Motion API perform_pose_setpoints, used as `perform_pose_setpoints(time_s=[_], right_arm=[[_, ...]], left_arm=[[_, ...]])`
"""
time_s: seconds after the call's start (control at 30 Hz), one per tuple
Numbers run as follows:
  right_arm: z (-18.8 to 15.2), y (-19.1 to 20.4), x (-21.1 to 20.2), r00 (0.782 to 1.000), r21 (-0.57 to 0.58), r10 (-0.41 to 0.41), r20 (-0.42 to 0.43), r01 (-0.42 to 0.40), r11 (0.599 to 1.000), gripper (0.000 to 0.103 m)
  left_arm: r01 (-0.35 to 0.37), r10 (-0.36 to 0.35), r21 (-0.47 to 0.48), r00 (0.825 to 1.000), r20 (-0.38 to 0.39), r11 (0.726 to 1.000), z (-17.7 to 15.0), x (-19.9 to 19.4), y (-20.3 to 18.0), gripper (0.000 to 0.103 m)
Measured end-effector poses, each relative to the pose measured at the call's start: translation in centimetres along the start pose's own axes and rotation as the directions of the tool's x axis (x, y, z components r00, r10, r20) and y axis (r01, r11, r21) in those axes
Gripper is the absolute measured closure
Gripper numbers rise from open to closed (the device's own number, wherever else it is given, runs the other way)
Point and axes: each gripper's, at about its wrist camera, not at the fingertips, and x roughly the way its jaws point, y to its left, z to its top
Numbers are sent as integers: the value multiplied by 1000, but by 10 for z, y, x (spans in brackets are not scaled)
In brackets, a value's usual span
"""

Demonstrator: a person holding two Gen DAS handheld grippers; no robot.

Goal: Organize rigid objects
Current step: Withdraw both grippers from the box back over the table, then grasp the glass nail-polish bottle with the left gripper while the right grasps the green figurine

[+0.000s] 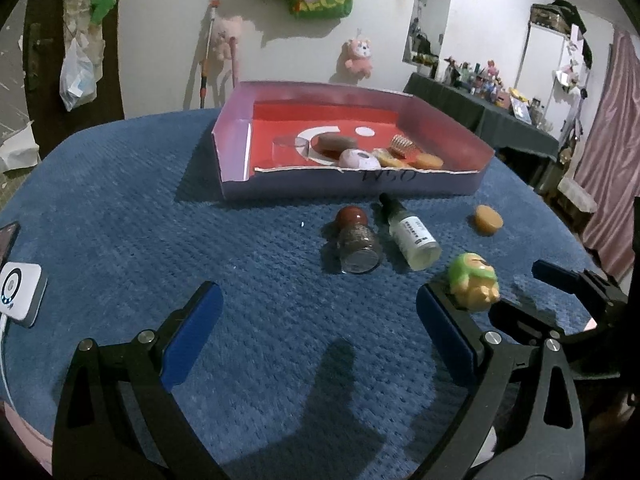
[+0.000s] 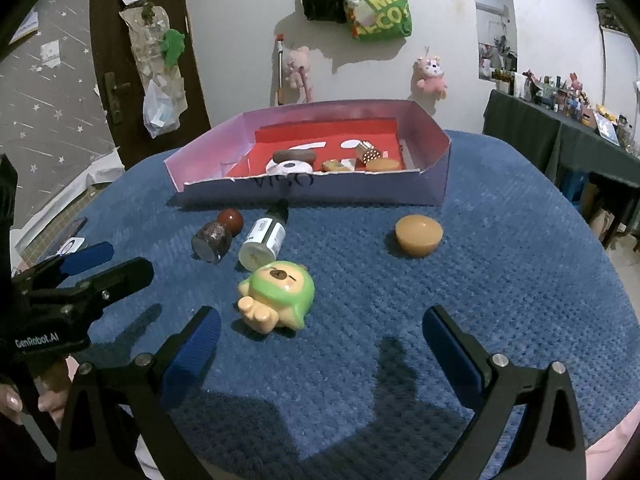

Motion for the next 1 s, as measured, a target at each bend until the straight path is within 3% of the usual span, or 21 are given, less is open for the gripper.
perform_pose_setpoints(time_s=[0.47,0.67,0.83,1.0], right_arm=[[9,3,26,997,-14,43,-65,-44,999,0],[12,7,40,994,-52,17,-109,-23,998,4],[19,5,45,992,-130,-68,-102,54,990,4],[29,-14,47,993,-66,-23,-112,15,998,4]], left_arm=[[-5,9,45,995,-97,999,34,48,-6,5],[-5,12,53,992,-126,999,41,63,-7,5],[4,6,67,989,-149,998,42,72,-7,5],[19,-7,71,985,-175,997,39,76,-7,21]])
